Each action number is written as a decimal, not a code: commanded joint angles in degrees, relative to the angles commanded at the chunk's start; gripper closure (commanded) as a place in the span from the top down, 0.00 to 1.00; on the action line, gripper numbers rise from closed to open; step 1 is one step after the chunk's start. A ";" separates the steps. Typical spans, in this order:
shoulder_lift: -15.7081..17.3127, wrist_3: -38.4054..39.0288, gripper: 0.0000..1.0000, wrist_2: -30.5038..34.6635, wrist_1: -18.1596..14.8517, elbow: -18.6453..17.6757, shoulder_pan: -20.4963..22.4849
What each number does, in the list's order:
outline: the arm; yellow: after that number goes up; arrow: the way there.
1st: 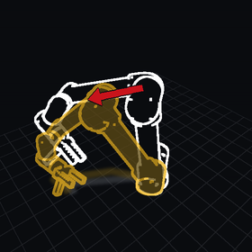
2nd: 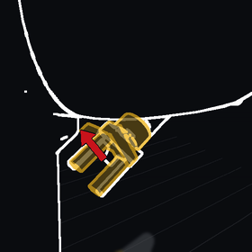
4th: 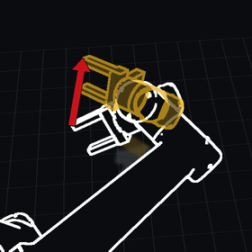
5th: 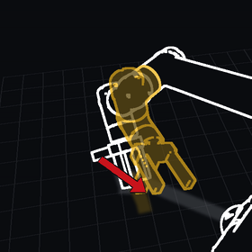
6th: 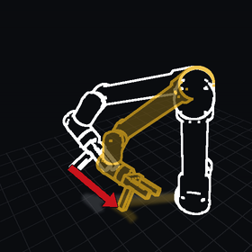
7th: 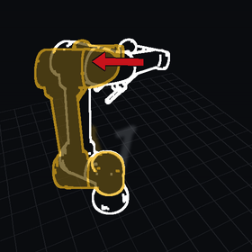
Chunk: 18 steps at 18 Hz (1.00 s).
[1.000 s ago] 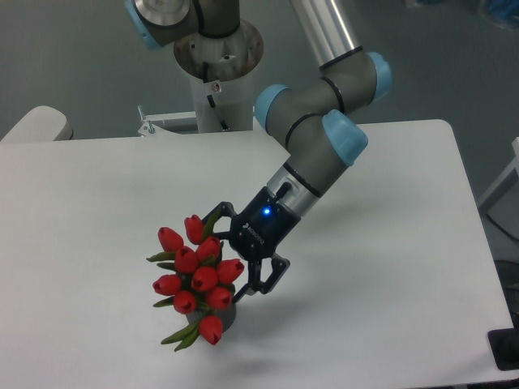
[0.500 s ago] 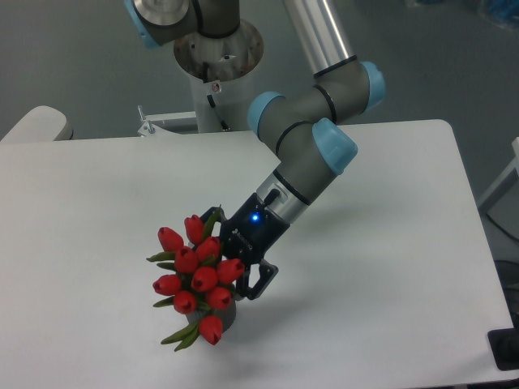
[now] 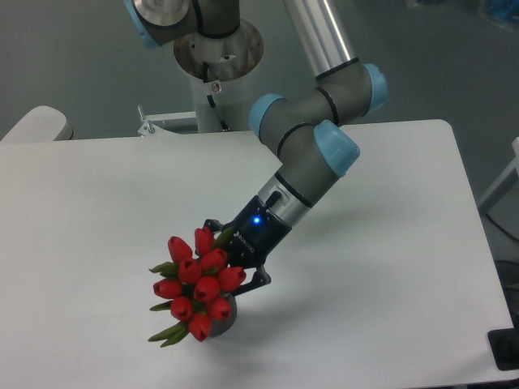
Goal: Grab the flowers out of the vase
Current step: 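Lift the gripped tulips straight up out of the grey vase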
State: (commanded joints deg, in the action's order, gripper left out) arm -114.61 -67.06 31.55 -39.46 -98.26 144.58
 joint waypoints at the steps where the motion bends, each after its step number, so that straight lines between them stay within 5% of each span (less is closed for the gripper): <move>1: 0.00 0.00 0.33 0.00 0.00 0.00 0.09; 7: 1.23 1.66 0.32 -2.10 -0.09 0.09 0.53; 13: 5.88 9.47 0.32 -3.86 -0.09 0.26 0.70; 18: 7.21 16.33 0.32 -5.80 -0.09 3.16 1.93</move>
State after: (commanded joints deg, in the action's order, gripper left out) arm -107.40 -50.73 25.75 -39.55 -95.10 146.51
